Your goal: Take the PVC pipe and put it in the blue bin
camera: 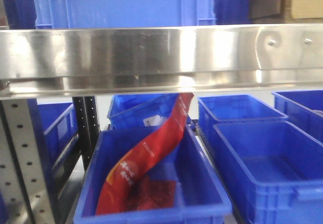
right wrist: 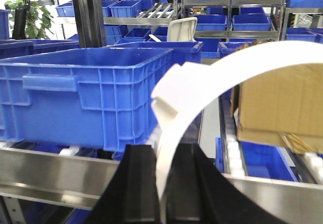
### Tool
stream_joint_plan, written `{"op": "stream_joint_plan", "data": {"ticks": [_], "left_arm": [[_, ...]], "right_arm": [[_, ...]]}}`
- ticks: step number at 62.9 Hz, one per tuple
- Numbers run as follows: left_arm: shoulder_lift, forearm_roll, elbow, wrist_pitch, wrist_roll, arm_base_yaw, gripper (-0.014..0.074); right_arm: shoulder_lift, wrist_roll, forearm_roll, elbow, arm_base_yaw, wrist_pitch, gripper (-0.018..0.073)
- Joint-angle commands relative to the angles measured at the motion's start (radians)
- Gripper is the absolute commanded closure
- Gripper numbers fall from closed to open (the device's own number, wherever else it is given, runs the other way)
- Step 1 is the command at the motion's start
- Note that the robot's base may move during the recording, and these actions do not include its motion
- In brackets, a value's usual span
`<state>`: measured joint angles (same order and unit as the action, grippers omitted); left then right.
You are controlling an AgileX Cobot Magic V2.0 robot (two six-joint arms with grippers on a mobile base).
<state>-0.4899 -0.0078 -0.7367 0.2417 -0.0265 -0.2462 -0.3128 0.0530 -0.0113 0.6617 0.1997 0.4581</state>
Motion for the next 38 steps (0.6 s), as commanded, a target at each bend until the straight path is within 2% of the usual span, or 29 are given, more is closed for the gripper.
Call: {"op": "stream_joint_plan", "data": {"ticks": [1,38], "left_arm": [[0.005,-0.007,-0.003,-0.029,0.002,0.003,0.0707],[0.005,-0.007,-0.003,-0.029,0.002,0.003,0.0707]], "right_arm": [[0.003,-0.002,0.006,0.0,0.001,-0.024,0.0728],[0.003,-0.002,0.006,0.0,0.001,-0.024,0.0728]]}}
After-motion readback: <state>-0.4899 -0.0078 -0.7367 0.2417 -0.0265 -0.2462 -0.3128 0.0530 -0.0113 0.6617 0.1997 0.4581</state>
